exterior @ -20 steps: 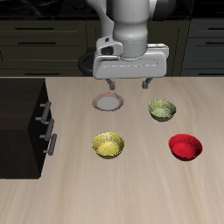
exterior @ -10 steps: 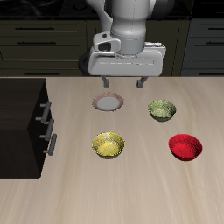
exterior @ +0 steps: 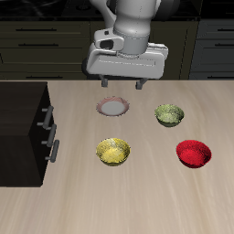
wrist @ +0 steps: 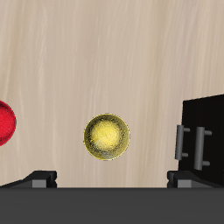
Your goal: Open the top drawer of the wooden cabinet
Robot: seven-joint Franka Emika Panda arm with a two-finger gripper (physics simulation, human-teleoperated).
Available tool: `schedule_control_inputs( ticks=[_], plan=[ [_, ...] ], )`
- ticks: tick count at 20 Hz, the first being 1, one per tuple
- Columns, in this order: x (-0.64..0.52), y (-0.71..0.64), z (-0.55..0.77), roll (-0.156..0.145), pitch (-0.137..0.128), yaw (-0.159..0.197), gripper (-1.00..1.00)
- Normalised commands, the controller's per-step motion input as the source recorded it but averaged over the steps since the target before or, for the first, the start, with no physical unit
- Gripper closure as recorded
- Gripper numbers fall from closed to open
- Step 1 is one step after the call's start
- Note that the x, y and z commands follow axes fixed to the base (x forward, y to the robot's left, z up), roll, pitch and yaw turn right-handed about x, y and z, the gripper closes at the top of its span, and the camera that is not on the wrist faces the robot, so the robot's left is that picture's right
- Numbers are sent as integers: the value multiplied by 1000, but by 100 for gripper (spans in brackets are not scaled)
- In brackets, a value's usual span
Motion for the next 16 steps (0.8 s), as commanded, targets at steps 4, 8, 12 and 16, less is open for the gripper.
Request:
schedule_control_inputs(
  ticks=[4,8,12,16],
  plan=[
    [-4,-157,-62,-88,-5,44,-100],
    [-24,-37,-19,-24,11,-5,-100],
    [-34,-82,42,-80,-28,33,-100],
    [-34,-94,-39,-103,14,11,-100]
  ],
)
